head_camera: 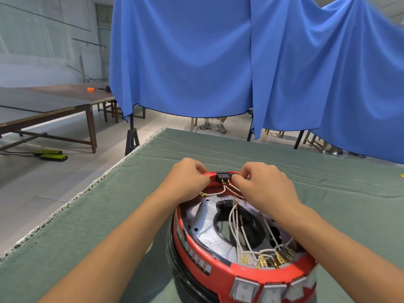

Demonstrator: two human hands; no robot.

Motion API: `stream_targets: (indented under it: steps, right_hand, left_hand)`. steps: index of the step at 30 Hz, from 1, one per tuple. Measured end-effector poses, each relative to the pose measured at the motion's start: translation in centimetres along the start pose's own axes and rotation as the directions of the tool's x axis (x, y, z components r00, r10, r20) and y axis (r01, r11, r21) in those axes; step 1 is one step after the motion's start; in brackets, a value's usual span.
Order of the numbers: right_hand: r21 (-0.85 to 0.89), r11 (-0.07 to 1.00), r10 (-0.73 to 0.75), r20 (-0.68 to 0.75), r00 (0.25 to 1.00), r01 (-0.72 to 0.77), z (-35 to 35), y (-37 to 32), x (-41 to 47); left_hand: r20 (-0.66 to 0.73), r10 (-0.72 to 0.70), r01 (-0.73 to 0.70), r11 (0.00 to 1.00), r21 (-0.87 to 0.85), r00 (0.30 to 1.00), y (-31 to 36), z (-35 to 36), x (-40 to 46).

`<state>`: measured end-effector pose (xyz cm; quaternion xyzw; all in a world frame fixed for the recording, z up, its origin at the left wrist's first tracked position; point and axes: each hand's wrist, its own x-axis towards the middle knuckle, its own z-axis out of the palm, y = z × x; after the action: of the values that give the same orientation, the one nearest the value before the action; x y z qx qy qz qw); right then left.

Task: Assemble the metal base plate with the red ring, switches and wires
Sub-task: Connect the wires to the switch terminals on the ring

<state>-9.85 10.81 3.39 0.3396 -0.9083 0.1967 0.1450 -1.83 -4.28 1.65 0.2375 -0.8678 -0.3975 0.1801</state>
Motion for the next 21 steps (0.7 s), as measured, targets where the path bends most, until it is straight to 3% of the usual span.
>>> stream_targets:
  steps: [4, 9, 15, 18, 21]
  right_hand:
    - [0.084, 0.996, 0.039, -0.022, 0.999, -0.037, -1.5, 2.4, -1.4]
    - [0.102, 0.995, -0.013, -0.085, 0.996, 0.021, -3.3, 4.8, -3.1]
    - [0.205, 0.961, -0.207, 0.09, 0.974, 0.185, -4.0, 4.8, -3.2]
    - [0.226, 0.944, -0.283, 0.176, 0.943, 0.241, -3.4, 4.7, -2.8]
    - [0.261, 0.941, -0.283, 0.248, 0.926, 0.217, -2.8, 5.3, -2.6]
  left_hand:
    - [0.066, -0.128, 0.11, 0.966, 0.235, 0.99, -0.9, -0.7, -0.3]
    - [-0.129, -0.202, 0.232, 0.931, 0.282, 0.971, -1.4, -1.2, -0.1]
    - [-0.209, -0.334, 0.3, 0.937, -0.179, 0.919, -2.3, -2.3, 1.2]
    - [-0.229, -0.41, 0.287, 0.856, -0.43, 0.883, -2.2, -1.8, 1.5]
    - [-0.201, -0.463, 0.225, 0.71, -0.668, 0.864, -2.3, -1.1, 1.9]
